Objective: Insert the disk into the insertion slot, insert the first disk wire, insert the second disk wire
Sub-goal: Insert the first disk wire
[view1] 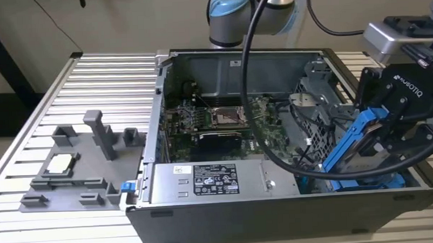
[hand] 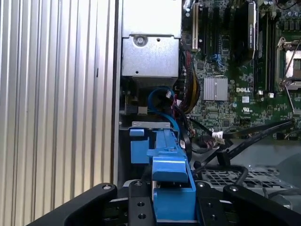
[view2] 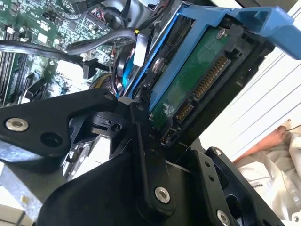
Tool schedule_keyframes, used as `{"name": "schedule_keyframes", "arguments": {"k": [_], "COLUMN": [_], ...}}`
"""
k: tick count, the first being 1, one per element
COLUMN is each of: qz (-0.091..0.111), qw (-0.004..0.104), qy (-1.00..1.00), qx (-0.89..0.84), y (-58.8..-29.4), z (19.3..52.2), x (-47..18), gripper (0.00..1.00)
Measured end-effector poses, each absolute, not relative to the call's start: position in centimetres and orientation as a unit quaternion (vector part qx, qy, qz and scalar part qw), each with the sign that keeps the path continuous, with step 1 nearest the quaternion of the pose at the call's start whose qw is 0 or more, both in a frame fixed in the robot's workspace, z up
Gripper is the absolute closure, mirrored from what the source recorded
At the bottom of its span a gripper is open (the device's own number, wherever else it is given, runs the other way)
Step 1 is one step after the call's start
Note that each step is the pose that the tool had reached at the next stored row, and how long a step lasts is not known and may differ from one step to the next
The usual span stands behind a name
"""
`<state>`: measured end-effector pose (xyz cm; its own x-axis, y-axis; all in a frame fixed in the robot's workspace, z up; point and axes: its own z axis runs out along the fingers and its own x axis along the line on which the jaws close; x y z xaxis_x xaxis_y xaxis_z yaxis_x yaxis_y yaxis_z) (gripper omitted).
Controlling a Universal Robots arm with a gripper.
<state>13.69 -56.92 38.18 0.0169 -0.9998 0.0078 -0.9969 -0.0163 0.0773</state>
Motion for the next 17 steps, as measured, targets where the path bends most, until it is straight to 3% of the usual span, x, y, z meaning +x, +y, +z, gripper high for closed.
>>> {"name": "schedule_keyframes", "arguments": {"k": [17], "qz": [-0.025], "qw": [0.031], "qy": [-0.701], "qx": [0.712], "y": [-56.9], "z": [36.8], "x": [13.7], "gripper": [0.66]}}
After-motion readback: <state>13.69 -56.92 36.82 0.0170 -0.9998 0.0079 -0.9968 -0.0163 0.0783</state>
